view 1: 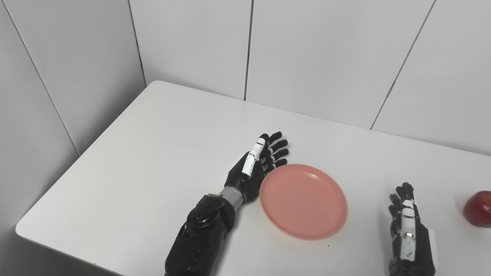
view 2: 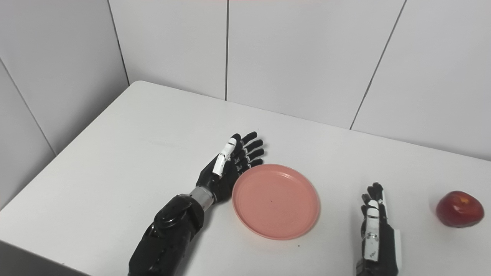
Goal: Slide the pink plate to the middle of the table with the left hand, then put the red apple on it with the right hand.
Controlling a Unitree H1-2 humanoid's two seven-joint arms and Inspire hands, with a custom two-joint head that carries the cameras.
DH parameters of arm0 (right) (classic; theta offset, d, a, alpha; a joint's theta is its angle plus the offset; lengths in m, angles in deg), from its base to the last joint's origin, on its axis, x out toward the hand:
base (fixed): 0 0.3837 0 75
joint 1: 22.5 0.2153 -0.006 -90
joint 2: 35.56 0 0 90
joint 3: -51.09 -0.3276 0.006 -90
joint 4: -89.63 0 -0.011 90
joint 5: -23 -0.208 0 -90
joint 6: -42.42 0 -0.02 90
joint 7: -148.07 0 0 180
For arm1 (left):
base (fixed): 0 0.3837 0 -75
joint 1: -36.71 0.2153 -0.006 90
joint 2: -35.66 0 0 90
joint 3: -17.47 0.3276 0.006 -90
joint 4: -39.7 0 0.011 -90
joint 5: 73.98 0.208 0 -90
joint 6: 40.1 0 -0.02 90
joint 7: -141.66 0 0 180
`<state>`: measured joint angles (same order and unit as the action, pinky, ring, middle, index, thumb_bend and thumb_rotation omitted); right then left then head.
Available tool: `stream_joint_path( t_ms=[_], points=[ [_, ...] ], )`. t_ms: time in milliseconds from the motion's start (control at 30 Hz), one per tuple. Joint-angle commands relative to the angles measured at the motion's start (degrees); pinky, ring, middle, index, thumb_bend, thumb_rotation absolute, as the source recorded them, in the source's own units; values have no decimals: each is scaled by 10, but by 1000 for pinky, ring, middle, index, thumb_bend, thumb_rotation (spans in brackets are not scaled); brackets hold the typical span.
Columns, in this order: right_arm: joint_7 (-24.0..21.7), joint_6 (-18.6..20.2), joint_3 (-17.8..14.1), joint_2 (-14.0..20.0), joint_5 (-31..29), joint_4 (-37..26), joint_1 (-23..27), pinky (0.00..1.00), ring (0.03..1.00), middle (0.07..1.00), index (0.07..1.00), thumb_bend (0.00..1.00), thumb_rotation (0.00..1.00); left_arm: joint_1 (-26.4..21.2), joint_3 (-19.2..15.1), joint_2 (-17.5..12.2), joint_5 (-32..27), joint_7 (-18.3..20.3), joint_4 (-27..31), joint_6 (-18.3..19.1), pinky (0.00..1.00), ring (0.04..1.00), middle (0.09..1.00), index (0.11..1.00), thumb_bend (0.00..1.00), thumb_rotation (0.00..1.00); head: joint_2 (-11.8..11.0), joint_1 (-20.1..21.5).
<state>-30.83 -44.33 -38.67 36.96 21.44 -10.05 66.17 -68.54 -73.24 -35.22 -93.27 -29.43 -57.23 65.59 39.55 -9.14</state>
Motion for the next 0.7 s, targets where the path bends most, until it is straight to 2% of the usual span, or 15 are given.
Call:
stream_joint_path(
  t_ms=[0, 200, 667],
  points=[
    [4, -17, 1, -7, 2, -24, 13, 1000, 960, 958, 952, 252, 1000, 2, 9, 5, 8, -3, 5, 19, 922, 924, 928, 912, 389, 1000, 2, 2],
    [8, -16, 0, -11, 6, -26, 13, 998, 943, 939, 939, 251, 1000, 4, 17, 16, 13, -11, 16, 39, 912, 921, 925, 910, 380, 1000, 8, 10],
    [15, -13, 5, -17, 23, -32, 15, 995, 940, 940, 941, 259, 1000, 8, 31, 30, 11, -7, 24, 39, 925, 931, 929, 915, 381, 1000, 21, 45]
  ],
)
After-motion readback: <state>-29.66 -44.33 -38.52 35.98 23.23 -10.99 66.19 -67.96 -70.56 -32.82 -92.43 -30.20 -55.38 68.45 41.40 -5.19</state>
